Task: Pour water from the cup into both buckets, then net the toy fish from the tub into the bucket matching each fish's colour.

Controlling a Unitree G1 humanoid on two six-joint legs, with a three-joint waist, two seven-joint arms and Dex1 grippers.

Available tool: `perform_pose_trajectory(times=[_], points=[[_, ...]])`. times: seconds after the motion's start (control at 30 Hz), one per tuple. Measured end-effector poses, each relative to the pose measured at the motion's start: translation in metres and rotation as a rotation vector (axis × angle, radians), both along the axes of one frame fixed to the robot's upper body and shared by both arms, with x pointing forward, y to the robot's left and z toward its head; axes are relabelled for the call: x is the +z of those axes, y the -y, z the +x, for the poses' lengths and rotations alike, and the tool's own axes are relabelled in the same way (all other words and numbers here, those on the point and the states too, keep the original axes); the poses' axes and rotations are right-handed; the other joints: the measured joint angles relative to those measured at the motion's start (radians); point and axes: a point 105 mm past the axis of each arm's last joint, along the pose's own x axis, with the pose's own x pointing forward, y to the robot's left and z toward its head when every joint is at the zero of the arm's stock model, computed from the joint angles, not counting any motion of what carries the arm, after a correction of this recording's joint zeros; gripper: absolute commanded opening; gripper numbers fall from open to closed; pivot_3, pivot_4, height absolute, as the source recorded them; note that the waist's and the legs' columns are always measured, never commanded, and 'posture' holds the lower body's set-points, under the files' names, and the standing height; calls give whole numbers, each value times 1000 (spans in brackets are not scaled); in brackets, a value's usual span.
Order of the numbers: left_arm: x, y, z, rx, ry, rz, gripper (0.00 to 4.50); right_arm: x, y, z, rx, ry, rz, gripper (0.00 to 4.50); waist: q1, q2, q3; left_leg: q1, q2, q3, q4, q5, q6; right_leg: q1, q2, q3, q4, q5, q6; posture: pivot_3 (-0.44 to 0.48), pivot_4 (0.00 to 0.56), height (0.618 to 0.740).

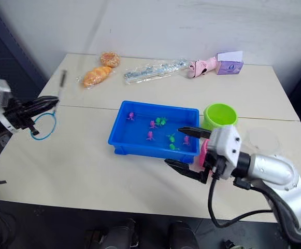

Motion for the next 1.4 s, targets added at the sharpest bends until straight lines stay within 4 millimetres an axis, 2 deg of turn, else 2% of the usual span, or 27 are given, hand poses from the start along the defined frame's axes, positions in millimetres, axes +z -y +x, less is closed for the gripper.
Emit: perform_pose_trajectory(times=[0.13,0.23,0.37,0.43,0.53,1.2,1.33,1.4], points=[[-30,48,-12,-330,-61,244,58,2,-3,5,28,-66,-79,4500,-7,3,2,-5,1,0,3,1,1,-3,3,-1,2,0,0,0,150,740],[-34,83,-11,-481,2,363,58,1,-10,7,51,-119,-100,4500,-5,2,2,-10,1,-1,8,2,3,-6,3,-1,7,0,1,0,150,740],[-43,131,-12,-612,42,367,58,-3,-22,9,59,-194,-110,4500,-1,2,2,-13,1,-1,13,1,5,-6,3,-1,8,2,3,0,150,740],[-45,147,-16,-657,38,347,58,-8,-26,10,58,-227,-122,4500,-2,2,2,-14,1,-1,14,1,6,-6,3,-1,8,2,3,0,150,740],[-45,152,-16,-663,35,336,58,-14,-28,11,45,-255,-140,4500,0,2,2,-14,1,-1,16,1,6,-6,3,-2,8,2,3,0,150,740],[-42,179,-16,-682,16,314,58,-19,-30,16,6,-306,-139,4500,3,2,2,-14,1,-3,19,1,6,-4,3,-3,8,2,4,0,150,740],[-42,178,-15,-677,16,318,0,-19,-30,17,6,-305,-139,3514,3,2,2,-14,1,-4,19,1,6,-4,3,-3,8,2,4,0,150,740],[-42,178,-15,-676,14,319,0,-19,-30,17,7,-305,-139,2423,2,2,2,-14,1,-4,19,1,6,-4,3,-3,8,2,4,0,150,740]])
